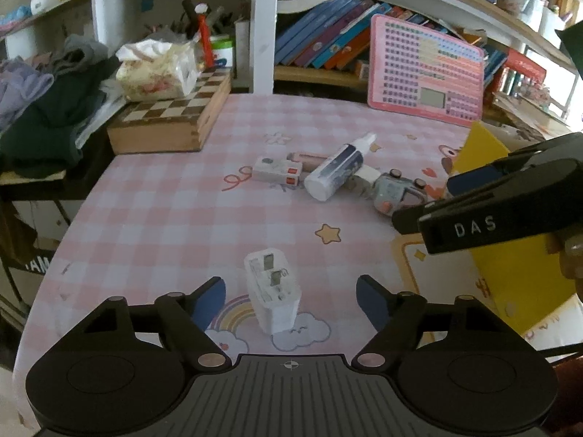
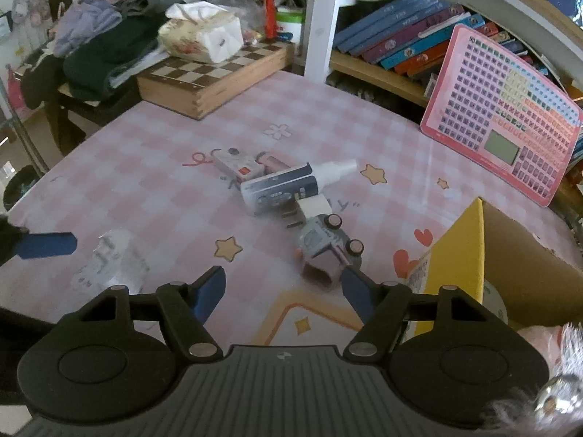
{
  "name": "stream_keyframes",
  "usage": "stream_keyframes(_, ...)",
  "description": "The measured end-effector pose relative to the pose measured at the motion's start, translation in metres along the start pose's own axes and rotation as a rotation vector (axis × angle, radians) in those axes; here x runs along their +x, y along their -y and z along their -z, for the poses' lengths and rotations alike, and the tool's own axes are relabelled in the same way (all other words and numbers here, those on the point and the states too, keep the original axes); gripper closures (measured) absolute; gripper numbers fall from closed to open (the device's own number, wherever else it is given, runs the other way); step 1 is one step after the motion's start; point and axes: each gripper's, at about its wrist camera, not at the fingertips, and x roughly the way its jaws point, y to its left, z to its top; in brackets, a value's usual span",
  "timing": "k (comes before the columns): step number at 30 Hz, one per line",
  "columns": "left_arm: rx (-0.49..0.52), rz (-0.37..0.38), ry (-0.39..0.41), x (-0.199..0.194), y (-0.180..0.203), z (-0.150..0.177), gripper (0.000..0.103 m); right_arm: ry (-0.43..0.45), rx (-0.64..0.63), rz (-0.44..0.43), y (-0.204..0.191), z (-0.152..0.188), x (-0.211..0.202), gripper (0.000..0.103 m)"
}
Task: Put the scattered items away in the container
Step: 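Reach the left tool to the white charger plug and close on it, then lower the right tool onto the grey toy car and close on it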
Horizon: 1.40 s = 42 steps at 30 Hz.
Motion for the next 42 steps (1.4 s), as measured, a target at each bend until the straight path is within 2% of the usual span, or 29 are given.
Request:
stream_keyframes(2, -0.012, -0.006, -0.014, 0.006, -0.002, -0.001, 0.024, -0.013, 0.007, 0.005, 0.004, -0.005, 0.008, 0.034)
stream_keyframes(7, -0.037, -0.006, -0.054, 0.021, -0.005, -0.003, 0.036, -0.051, 0.047, 0.001, 0.018, -0.02, 0.028, 0.033)
stream_keyframes(10, -0.046, 0.002, -0.075, 0.028, -0.004, -0.002, 0.049, -0.071, 0.054, 0.005, 0.024, -0.027, 0.039, 0.033)
stream_keyframes(13, -0.054, -0.001, -0.081, 0.032, -0.005, -0.001, 0.053, -0.091, 0.044, 0.003, 0.028, -0.031, 0.05, 0.033)
stream_keyframes(15, -0.062, -0.008, -0.083, 0.036, -0.006, -0.001, 0.062, -0.11, 0.04, 0.001, 0.029, -0.033, 0.056, 0.033)
stream_keyframes(19, -0.088, -0.022, -0.097, 0.043, -0.011, 0.001, 0.064, -0.155, 0.028, -0.012, 0.03, -0.036, 0.068, 0.033)
stream_keyframes(24, -0.072, -0.029, -0.088, 0.046, -0.011, 0.0, 0.068, -0.199, -0.009, -0.007, 0.025, -0.037, 0.081, 0.034)
stream_keyframes(26, -0.062, -0.033, -0.089, 0.046, -0.011, 0.0, 0.07, -0.21, -0.013, -0.002, 0.025, -0.037, 0.084, 0.044)
stream_keyframes(28, -0.06, -0.037, -0.089, 0.046, -0.012, 0.0, 0.078, -0.216, -0.014, 0.004, 0.026, -0.037, 0.085, 0.053)
stream_keyframes(29, -0.063, -0.035, -0.09, 0.046, -0.013, 0.0, 0.078, -0.217, -0.012, -0.003, 0.026, -0.037, 0.086, 0.053)
stream_keyframes(33, -0.078, -0.019, -0.093, 0.044, -0.014, 0.0, 0.078, -0.206, -0.003, -0.046, 0.025, -0.036, 0.082, 0.053)
stream_keyframes(42, -0.064, -0.005, -0.036, 0.023, -0.014, -0.005, 0.078, -0.128, 0.041, -0.134, 0.019, -0.033, 0.055, 0.055)
